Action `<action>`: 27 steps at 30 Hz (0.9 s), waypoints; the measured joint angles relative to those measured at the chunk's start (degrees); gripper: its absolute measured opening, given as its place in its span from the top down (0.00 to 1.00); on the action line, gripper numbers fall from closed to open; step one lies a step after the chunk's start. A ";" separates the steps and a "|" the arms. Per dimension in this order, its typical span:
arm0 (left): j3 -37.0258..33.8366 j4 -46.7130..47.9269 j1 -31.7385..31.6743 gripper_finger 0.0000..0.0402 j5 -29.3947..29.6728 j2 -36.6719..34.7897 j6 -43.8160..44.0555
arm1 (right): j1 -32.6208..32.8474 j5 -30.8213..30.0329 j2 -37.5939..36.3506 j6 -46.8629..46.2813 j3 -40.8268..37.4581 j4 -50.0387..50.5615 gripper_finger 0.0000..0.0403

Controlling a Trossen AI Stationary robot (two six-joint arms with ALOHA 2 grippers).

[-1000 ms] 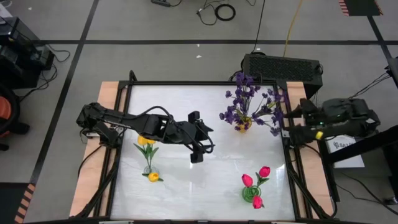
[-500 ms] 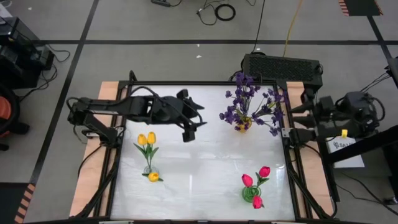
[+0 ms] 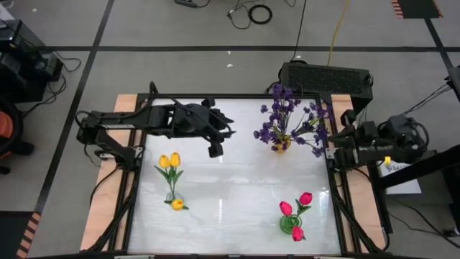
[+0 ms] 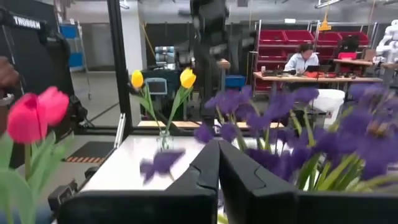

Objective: Sort flowers into vase by color
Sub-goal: Return to Home Position

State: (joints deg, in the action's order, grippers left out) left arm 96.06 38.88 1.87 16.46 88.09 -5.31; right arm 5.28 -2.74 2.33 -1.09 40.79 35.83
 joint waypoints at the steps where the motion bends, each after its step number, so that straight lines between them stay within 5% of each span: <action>1: -0.45 -2.19 0.02 0.61 -0.73 -0.17 -0.04 | 0.00 0.11 -1.22 0.26 -1.38 -0.24 1.00; 11: -18.34 -18.06 1.66 0.69 0.25 -7.55 1.32 | -0.01 2.86 -0.42 -0.15 -9.09 -13.14 1.00; 22: -34.51 -22.12 1.62 0.70 1.57 -25.12 2.02 | 0.08 -1.44 0.20 -3.07 -17.72 -23.04 1.00; 27: -41.36 -27.10 1.62 0.70 1.65 -29.39 2.85 | 0.09 3.50 -0.58 -5.04 -18.13 -24.67 1.00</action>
State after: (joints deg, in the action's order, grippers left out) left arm 54.69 11.78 3.49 18.11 58.70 -2.45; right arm 5.37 0.76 1.75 -6.12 22.66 11.17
